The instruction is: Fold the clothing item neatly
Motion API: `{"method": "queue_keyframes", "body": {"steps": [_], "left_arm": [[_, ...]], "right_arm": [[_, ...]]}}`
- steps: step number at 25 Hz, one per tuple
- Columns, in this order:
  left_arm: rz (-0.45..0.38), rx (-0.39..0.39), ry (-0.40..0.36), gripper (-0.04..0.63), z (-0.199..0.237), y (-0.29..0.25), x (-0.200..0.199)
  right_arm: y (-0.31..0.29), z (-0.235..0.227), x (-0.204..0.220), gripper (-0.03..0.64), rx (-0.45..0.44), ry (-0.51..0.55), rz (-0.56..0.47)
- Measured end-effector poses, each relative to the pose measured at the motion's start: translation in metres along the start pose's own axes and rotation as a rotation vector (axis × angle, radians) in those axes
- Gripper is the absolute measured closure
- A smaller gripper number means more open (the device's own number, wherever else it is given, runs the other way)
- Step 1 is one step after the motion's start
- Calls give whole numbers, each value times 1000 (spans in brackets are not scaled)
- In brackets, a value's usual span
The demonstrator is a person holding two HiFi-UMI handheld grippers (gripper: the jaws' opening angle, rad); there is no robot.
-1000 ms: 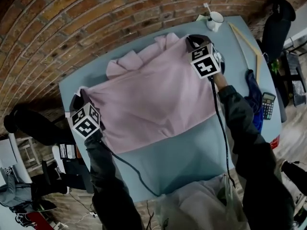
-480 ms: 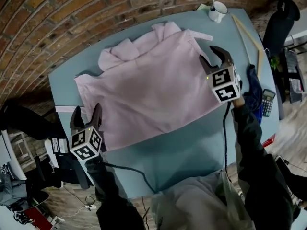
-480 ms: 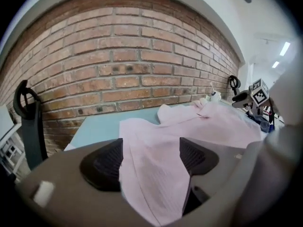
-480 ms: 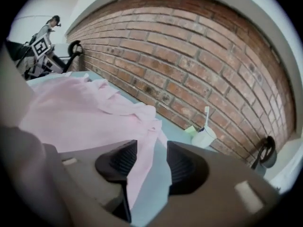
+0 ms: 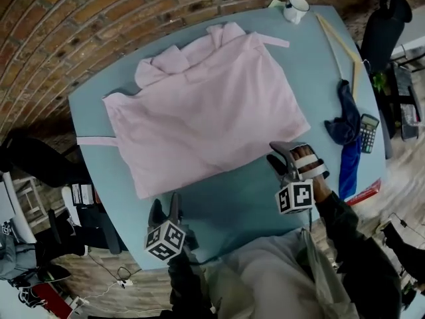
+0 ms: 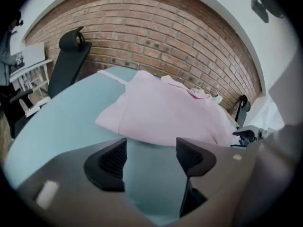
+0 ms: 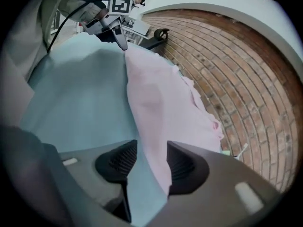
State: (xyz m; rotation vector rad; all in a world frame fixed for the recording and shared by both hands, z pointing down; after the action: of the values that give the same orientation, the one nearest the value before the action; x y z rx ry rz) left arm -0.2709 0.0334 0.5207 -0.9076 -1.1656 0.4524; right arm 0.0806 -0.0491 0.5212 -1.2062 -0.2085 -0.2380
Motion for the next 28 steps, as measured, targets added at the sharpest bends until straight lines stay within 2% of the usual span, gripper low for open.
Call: {"method": "queue_keyframes", "body": {"steps": [3,7,9,11,12,13,15,17,19,24,28], "left_arm": [[5,-3,123,255,-3,-11,5],[-36,-62,214,382,10,-14,3],[-63,-52,244,383,14,-20,-3],[-64,-29,306,392,15,-29,-10],[-62,-29,334,396,16,-33,-14],[-61,-39,347,414,19,-35,-17],[-74,-52,328,556,21,-40,-25],[-98,-34,319,566,22,-41,-30],[-111,-5,355,568,26,-31,-27],[-85,66,415,569,37,12,16],[-54,85,399,568,44,53,56]], "right_arm": [[-13,8,-7,422,-60,44,4],[-16,6,-5,422,-45,94,-8],[-18,-1,-1,423,-26,112,-16],[-21,-7,-1,430,-26,120,-18],[-21,-10,-1,464,-9,132,-12],[-21,-11,-1,567,19,146,-7],[-19,-10,1,591,55,141,-8],[-13,-5,0,592,56,92,-19],[-2,3,-2,592,68,79,-27],[34,39,5,592,75,90,-27],[63,85,15,592,35,85,-9]]}}
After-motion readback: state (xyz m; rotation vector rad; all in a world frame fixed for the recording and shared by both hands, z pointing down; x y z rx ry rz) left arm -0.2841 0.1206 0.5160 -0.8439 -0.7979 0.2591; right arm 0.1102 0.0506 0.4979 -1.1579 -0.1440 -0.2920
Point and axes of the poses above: the fingertips, and each gripper's own axes: y backward along the fingers, z to its left, x out of its underside, the point moved 6 cm from there along y, backward along the fingers, and after that the axes turned 13 degrees about -x, right-handed, at the moved point
